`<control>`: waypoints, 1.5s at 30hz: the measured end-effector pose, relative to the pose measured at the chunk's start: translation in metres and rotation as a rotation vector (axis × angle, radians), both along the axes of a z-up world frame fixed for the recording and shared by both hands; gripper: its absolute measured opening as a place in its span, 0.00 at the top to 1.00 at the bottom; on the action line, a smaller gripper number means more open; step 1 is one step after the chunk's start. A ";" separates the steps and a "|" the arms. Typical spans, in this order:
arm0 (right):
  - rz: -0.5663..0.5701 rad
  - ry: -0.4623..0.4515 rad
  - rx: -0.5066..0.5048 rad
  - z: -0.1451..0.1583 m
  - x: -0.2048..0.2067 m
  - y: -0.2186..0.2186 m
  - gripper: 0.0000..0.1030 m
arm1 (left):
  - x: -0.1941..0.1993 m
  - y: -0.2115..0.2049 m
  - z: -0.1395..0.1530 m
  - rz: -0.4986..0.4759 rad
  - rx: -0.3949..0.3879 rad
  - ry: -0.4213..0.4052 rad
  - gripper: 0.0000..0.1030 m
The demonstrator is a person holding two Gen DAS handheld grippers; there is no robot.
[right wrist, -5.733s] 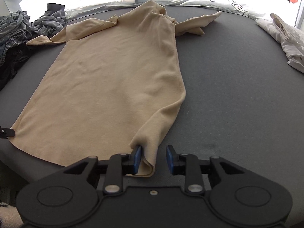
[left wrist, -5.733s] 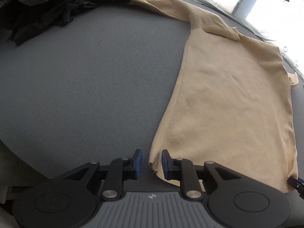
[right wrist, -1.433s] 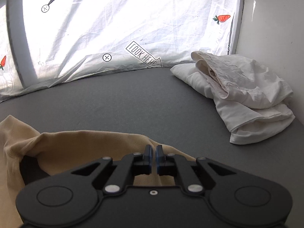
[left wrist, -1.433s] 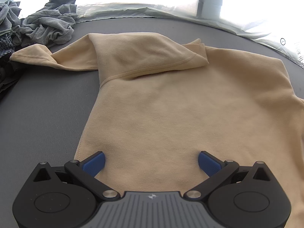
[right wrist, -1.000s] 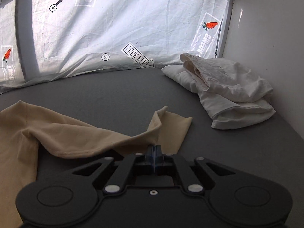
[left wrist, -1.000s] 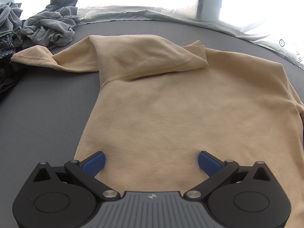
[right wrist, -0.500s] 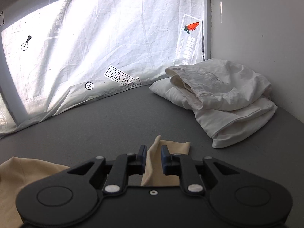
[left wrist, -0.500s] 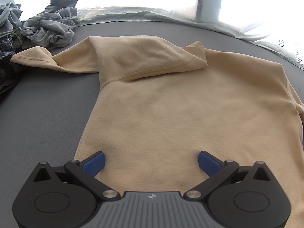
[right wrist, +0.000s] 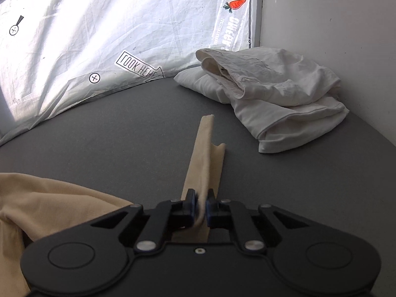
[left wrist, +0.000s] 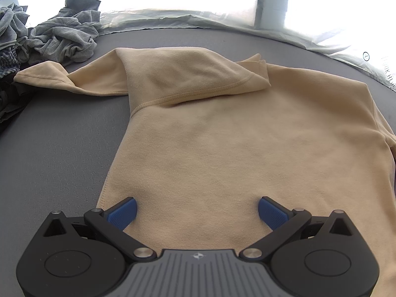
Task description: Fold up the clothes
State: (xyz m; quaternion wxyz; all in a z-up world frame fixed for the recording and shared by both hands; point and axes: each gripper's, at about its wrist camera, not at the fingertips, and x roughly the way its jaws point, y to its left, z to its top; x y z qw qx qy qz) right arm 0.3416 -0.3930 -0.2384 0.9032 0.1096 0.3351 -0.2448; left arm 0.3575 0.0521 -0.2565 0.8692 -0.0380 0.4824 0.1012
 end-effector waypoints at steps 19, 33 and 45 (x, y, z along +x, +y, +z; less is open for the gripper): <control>-0.408 0.030 0.079 -0.006 -0.084 -0.059 0.48 | -0.001 0.001 -0.001 -0.006 0.005 -0.010 0.00; -0.207 0.073 0.061 -0.021 -0.077 -0.061 0.99 | -0.004 0.001 -0.002 -0.010 0.008 -0.019 0.00; -0.312 0.140 -0.025 -0.022 -0.096 -0.088 0.97 | -0.004 0.003 -0.002 -0.015 0.010 -0.028 0.00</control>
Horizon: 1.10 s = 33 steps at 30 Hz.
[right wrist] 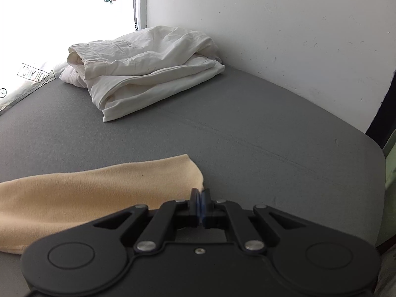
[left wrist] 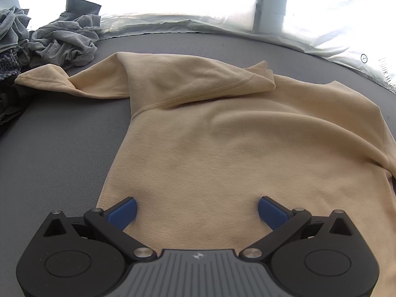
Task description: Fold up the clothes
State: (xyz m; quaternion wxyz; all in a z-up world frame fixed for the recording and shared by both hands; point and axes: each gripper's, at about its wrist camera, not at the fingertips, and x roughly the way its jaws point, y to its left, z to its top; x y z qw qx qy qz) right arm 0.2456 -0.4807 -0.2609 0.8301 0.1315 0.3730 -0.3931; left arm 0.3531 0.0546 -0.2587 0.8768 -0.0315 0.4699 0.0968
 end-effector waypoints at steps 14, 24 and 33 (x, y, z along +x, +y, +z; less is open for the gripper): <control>0.252 -0.051 -0.059 0.041 0.069 0.058 0.62 | 0.018 0.007 0.006 -0.018 -0.024 0.102 0.00; 0.695 -0.039 -0.006 0.035 0.177 0.157 0.57 | 0.078 0.004 0.028 -0.143 0.186 0.029 0.00; 0.957 -0.035 0.108 0.017 0.229 0.220 0.51 | 0.133 -0.021 0.026 -0.389 0.279 -0.050 0.00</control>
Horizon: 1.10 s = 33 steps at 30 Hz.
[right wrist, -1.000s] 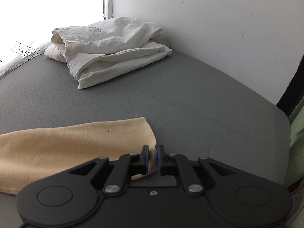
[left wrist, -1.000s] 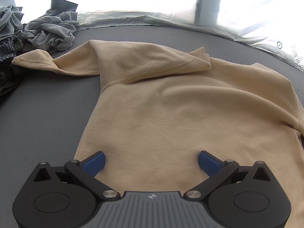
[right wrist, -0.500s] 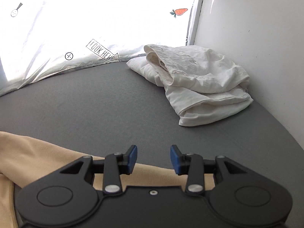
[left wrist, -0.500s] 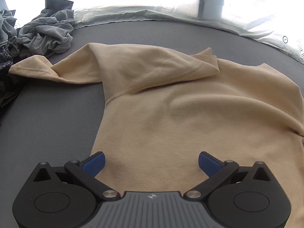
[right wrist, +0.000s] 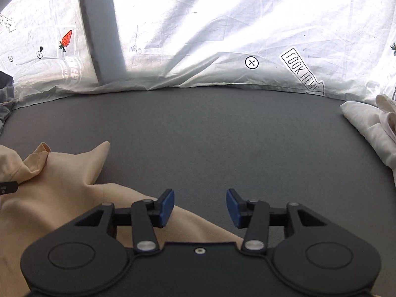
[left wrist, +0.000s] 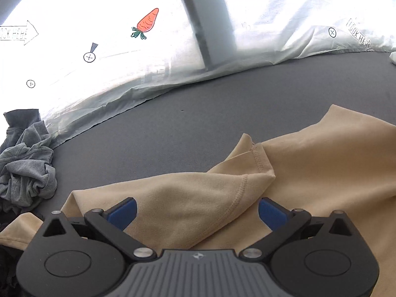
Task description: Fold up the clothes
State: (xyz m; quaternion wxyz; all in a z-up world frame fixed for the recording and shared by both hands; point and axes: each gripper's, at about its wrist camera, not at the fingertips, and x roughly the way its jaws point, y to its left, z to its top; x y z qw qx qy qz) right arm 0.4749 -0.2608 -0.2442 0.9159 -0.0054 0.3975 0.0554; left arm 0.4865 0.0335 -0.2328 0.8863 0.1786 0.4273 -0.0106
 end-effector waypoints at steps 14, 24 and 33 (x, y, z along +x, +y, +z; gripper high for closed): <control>0.241 0.020 -0.041 -0.019 -0.026 0.026 0.94 | 0.006 0.008 -0.013 -0.017 -0.183 0.036 0.34; 0.182 -0.019 -0.081 -0.006 -0.035 0.017 0.99 | -0.001 0.061 -0.011 0.298 -0.401 0.004 0.74; 0.251 -0.011 -0.051 -0.007 -0.016 0.028 0.72 | -0.007 0.093 -0.009 0.509 -0.640 -0.024 0.73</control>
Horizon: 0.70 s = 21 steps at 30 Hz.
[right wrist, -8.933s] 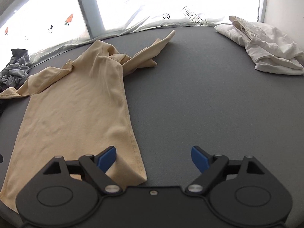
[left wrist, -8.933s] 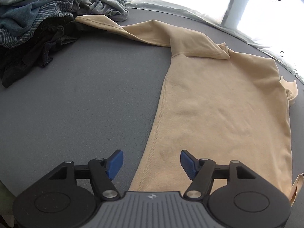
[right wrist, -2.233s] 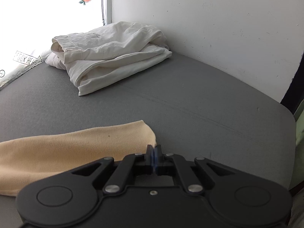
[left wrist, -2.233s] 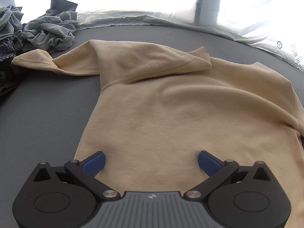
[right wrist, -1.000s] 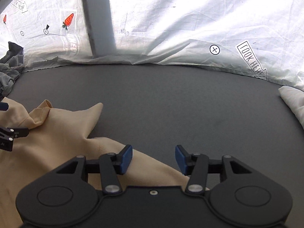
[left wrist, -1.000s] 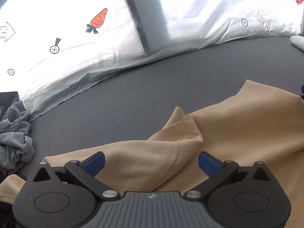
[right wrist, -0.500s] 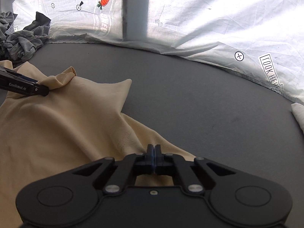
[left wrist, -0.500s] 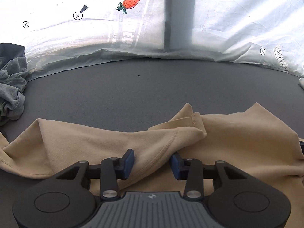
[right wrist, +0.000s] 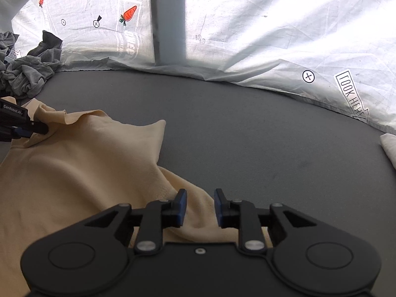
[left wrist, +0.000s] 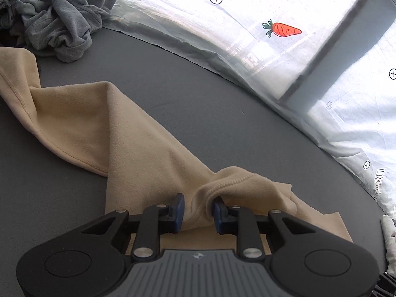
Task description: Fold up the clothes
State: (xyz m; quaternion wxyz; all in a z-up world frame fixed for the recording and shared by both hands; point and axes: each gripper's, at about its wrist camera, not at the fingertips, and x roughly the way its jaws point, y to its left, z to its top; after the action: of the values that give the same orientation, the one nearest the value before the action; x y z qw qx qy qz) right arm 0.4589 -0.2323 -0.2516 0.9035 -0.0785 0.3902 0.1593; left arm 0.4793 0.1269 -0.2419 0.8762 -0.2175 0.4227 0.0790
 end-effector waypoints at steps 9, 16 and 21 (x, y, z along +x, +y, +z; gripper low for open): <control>0.029 0.021 0.036 -0.005 0.016 0.011 0.97 | -0.001 0.003 0.005 0.021 -0.015 -0.010 0.73; -0.204 -0.181 0.004 0.039 0.002 -0.015 0.99 | 0.000 0.003 0.005 0.026 -0.019 -0.016 0.73; -0.267 -0.049 -0.110 0.010 0.010 -0.027 0.99 | 0.001 0.002 0.004 0.025 -0.014 -0.012 0.73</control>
State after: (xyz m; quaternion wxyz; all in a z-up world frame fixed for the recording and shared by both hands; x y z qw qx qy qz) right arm 0.4686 -0.2595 -0.2415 0.9202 -0.0790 0.3831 0.0142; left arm 0.4799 0.1290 -0.2377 0.8761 -0.2296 0.4152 0.0856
